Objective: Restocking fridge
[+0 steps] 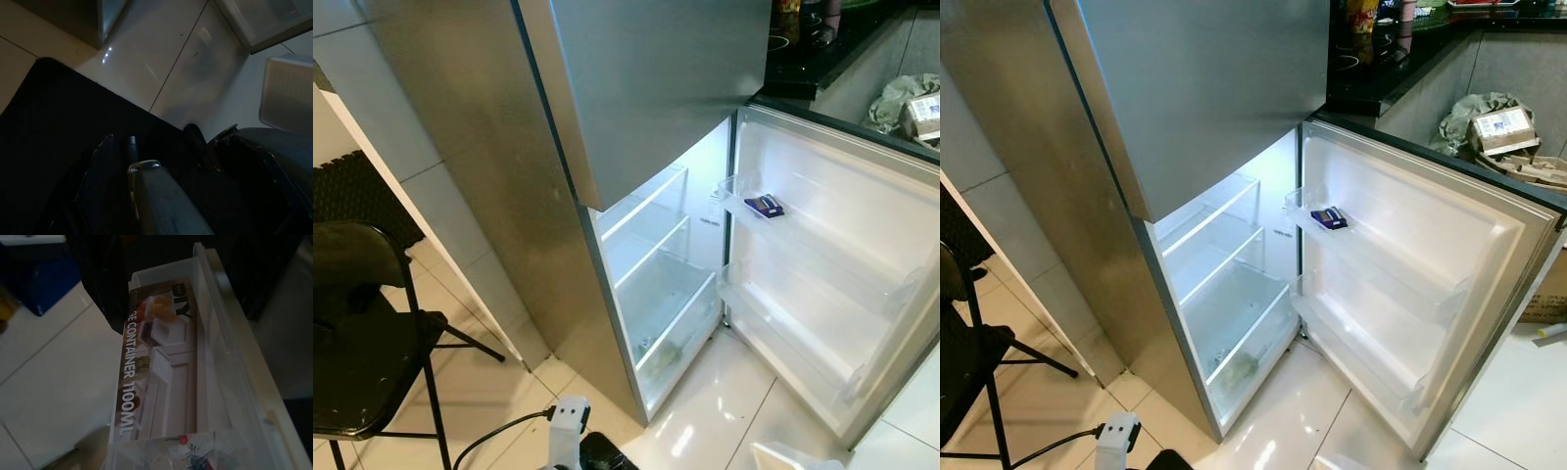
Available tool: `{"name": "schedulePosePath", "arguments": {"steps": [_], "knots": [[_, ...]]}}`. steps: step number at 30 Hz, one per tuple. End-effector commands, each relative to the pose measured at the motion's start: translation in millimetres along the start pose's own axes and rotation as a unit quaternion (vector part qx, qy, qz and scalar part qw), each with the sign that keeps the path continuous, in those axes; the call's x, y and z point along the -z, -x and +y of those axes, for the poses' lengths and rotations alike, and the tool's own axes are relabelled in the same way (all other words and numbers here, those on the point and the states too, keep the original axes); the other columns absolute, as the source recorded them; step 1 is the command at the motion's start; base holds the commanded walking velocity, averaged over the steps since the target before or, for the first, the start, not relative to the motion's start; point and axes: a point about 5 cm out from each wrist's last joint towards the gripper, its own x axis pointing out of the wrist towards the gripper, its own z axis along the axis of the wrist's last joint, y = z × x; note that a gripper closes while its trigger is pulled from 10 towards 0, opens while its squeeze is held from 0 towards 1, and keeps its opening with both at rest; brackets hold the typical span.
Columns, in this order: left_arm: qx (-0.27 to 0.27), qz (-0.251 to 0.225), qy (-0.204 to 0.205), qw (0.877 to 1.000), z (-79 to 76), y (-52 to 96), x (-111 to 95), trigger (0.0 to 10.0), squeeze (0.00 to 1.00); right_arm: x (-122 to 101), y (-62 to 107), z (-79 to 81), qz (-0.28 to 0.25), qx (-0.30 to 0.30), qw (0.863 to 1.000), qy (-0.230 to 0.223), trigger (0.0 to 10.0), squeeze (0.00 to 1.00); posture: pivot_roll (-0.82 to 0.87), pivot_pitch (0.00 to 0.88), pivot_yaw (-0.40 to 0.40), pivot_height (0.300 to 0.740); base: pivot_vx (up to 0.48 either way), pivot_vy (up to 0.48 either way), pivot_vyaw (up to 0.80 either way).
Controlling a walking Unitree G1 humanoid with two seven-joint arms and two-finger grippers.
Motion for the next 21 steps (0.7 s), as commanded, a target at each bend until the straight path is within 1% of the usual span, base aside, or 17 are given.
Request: {"name": "schedulePosePath", "arguments": {"steps": [1,2,4,6,11,13,17,21], "knots": [[0.001,0.013,-0.005,1.0,-3.5,-2.1,3,10.0,0.0,5,0.3,5.9,0.012,-0.005,1.0,0.012,10.0,0.0,-0.19,0.0,0.1,0.74,0.0,0.0,0.0],[0.001,0.013,-0.005,1.0,-3.5,-2.1,3,10.0,0.0,5,0.3,5.9,0.012,-0.005,1.0,0.012,10.0,0.0,-0.19,0.0,0.1,0.74,0.0,0.0,0.0],[-0.004,0.009,-0.002,1.0,-3.8,-2.9,1,10.0,0.0,13,1.6,8.4,0.029,-0.008,0.999,0.014,10.0,0.0,-0.18,0.0,0.096,0.74,0.0,0.0,0.0],[-0.008,0.009,0.0,1.0,-3.2,-2.7,1,10.0,0.0,14,1.9,9.0,0.031,-0.008,0.999,0.014,10.0,0.0,-0.18,0.0,0.095,0.74,0.0,0.0,0.0],[-0.012,0.013,0.002,1.0,-2.2,-2.0,4,10.0,0.0,13,1.7,9.8,0.029,-0.01,0.999,0.014,10.0,0.0,-0.18,0.0,0.096,0.74,0.0,0.0,0.0],[-0.01,0.021,-0.004,1.0,-2.4,-1.7,6,10.0,0.0,10,1.1,10.6,0.024,-0.011,1.0,0.012,10.0,0.0,-0.18,0.0,0.096,0.74,0.0,0.0,0.0],[-0.01,0.027,-0.005,1.0,-3.0,-1.7,9,10.0,0.0,6,0.2,11.2,0.017,-0.013,1.0,0.011,10.0,0.0,-0.18,0.0,0.095,0.74,0.0,-0.27,0.0],[-0.008,0.024,0.001,1.0,-4.3,-2.5,8,10.0,0.0,2,-0.6,11.3,0.012,-0.014,1.0,0.017,10.0,0.0,-0.17,0.0,0.086,0.74,0.0,-0.372,0.0]]}}
